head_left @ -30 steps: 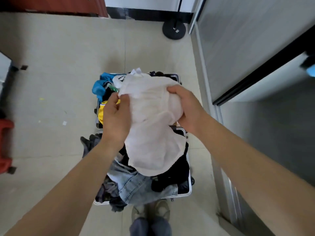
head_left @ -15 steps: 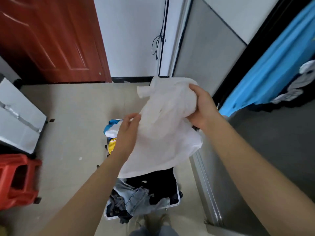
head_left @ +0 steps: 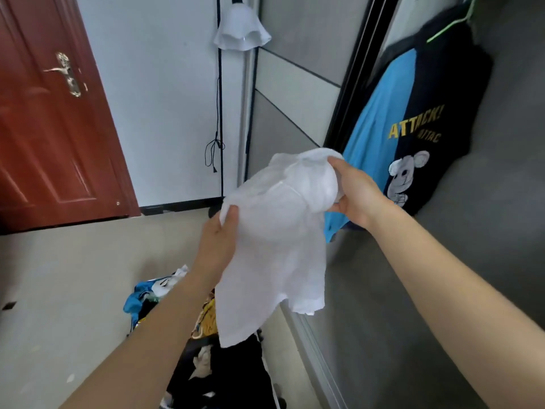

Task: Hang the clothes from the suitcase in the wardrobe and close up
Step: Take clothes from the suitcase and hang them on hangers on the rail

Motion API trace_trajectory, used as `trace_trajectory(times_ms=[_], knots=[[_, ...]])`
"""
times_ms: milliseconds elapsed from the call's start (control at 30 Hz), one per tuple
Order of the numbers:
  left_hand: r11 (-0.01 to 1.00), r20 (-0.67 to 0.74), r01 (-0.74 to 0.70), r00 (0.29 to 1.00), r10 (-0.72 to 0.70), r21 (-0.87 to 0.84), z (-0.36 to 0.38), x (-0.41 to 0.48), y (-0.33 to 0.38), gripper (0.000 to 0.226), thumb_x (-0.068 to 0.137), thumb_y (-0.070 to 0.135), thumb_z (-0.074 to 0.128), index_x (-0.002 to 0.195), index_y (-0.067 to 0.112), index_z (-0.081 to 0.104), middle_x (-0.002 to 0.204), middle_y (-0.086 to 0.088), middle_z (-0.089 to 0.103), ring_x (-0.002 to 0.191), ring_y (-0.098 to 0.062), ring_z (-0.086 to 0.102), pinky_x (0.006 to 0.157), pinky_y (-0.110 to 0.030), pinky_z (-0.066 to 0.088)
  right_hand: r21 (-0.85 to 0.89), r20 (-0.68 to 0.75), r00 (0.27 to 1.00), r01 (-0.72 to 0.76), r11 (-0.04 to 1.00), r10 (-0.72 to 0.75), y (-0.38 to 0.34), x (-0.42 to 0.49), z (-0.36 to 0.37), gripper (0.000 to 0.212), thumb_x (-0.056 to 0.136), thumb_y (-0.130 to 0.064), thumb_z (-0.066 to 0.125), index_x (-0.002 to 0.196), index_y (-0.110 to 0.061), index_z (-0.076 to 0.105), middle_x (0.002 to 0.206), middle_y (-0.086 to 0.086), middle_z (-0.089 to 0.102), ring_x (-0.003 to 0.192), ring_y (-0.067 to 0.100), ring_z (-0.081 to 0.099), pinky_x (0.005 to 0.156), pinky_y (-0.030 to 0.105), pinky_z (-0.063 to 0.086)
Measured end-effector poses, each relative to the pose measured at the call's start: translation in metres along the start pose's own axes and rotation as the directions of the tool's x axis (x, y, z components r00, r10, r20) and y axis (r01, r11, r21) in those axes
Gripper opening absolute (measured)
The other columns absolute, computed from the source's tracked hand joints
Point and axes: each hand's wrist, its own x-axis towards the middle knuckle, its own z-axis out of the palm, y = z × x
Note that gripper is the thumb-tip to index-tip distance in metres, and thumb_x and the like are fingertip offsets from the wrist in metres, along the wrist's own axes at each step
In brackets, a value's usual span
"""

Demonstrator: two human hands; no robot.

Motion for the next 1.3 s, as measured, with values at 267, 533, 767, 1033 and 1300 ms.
trace_trajectory(times_ms=[267, 533, 767, 1033, 1300], knots=[[0.998, -0.106, -0.020, 0.994, 0.014, -0.054, 0.029, 0.045, 0.053, 0.035, 0.101, 0.047, 0.035, 0.108, 0.022, 0.059, 0.088, 0.013, 0.061, 0.078, 0.000, 0.055, 0.064, -0.018, 0.042, -0.253, -0.266, 0.957, 0.049, 0.966, -0.118, -0.014, 0.027, -0.099, 0.029, 0.098, -0.037, 0.048, 0.104, -0.012, 0.063, 0.121, 0.019, 0.064, 0.112, 0.034, 0.062, 0.093, 0.050, 0.054], [0.940, -0.152, 0.261, 0.943, -0.297, -0.219, 0.034, 0.085, 0.053, 0.060, 0.098, 0.055, 0.040, 0.138, 0.011, 0.047, 0.119, -0.002, 0.056, 0.114, -0.027, 0.056, 0.087, -0.035, 0.047, 0.063, -0.347, 0.933, 0.126, 0.990, -0.096, -0.023, 0.047, -0.147, 0.049, 0.100, -0.042, 0.050, 0.140, -0.015, 0.043, 0.126, 0.000, 0.053, 0.113, 0.025, 0.057, 0.088, 0.042, 0.054], [0.888, 0.010, 0.375, 0.922, -0.387, -0.265, 0.052, 0.113, 0.055, 0.017, 0.098, 0.010, 0.045, 0.085, 0.013, 0.055, 0.071, 0.000, 0.051, 0.057, -0.013, 0.047, 0.044, -0.018, 0.043, -0.246, -0.074, 0.988, 0.112, 0.963, -0.134, -0.030, 0.058, -0.153, 0.070, 0.092, -0.035, 0.065, 0.150, -0.015, 0.032, 0.134, 0.002, 0.054, 0.116, 0.021, 0.056, 0.085, 0.037, 0.054], [0.893, 0.021, 0.331, 0.940, -0.341, -0.305, 0.130, 0.109, 0.104, 0.040, 0.102, 0.011, 0.036, 0.139, 0.000, 0.045, 0.127, -0.010, 0.058, 0.095, -0.017, 0.055, 0.081, -0.026, 0.054, -0.582, 0.562, 0.824, 0.330, 0.743, 0.074, 0.041, 0.013, -0.083, 0.049, 0.080, -0.024, 0.078, 0.125, -0.029, 0.059, 0.124, -0.013, 0.062, 0.115, 0.005, 0.057, 0.099, 0.020, 0.045], [0.845, 0.078, 0.380, 0.922, -0.379, -0.376, 0.102, 0.118, 0.096, 0.015, 0.099, 0.011, 0.047, 0.106, 0.012, 0.060, 0.074, -0.003, 0.058, 0.059, -0.016, 0.053, 0.044, -0.021, 0.048, 0.185, -0.064, 0.998, -0.014, 0.983, 0.026, -0.008, 0.043, -0.098, 0.030, 0.097, -0.004, 0.039, 0.118, -0.006, 0.061, 0.105, 0.013, 0.071, 0.092, 0.029, 0.069, 0.076, 0.038, 0.058]])
